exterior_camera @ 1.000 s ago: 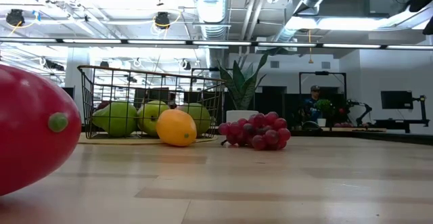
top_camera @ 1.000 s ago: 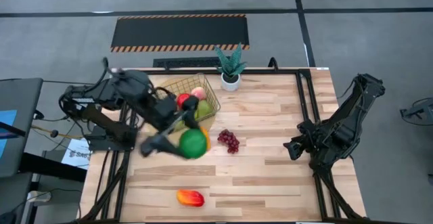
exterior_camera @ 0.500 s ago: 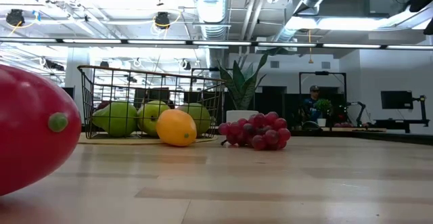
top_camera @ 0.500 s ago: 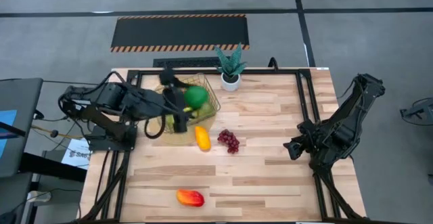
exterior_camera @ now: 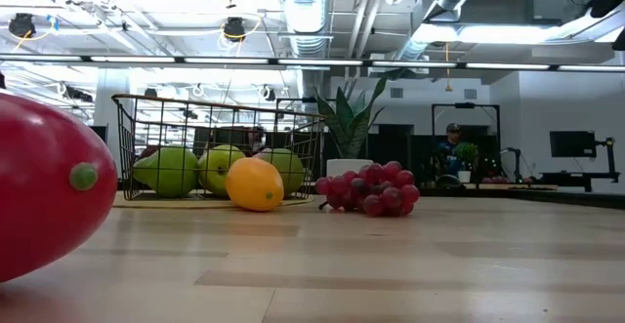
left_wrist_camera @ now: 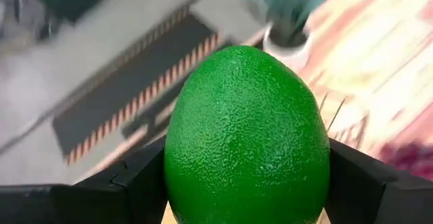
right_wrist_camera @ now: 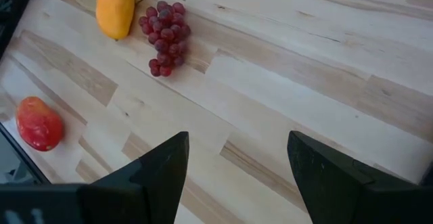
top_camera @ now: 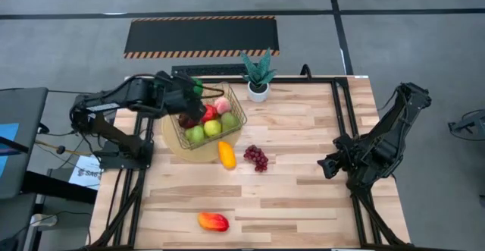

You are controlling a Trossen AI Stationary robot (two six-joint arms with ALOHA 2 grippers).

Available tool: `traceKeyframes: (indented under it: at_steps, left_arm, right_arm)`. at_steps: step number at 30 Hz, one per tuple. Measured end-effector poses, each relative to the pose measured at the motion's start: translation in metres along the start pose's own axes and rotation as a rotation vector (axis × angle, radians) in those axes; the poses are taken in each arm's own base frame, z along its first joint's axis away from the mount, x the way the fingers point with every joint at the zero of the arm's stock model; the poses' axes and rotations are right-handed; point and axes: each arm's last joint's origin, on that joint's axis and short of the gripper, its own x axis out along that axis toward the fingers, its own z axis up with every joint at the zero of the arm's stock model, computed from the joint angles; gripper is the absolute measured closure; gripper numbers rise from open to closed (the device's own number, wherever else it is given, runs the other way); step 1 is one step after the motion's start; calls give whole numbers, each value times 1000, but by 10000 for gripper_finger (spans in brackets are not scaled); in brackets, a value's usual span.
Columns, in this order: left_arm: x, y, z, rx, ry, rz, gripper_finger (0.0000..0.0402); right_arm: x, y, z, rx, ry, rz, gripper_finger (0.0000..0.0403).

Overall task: Build produce basket
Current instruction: Put the green lime into the wire basket

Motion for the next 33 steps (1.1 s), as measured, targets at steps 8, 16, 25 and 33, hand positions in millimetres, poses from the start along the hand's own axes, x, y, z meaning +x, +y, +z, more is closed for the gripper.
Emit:
traceKeyframes:
  at_steps: [8,16,25,33]
  left_arm:
    - [62,-12,-35,77,319,-11,116]
    - [112,-29,-77,195,484,-132,116]
    - [131,-34,-105,270,586,-205,116]
    - [136,-39,-110,291,599,-290,116]
  right_arm:
    - [0,0,0,0,1,0,129]
    - [0,0,0,-1,1,0,129]
    - [0,0,0,-2,1,0,129]
    - [0,0,0,-5,1,0,129]
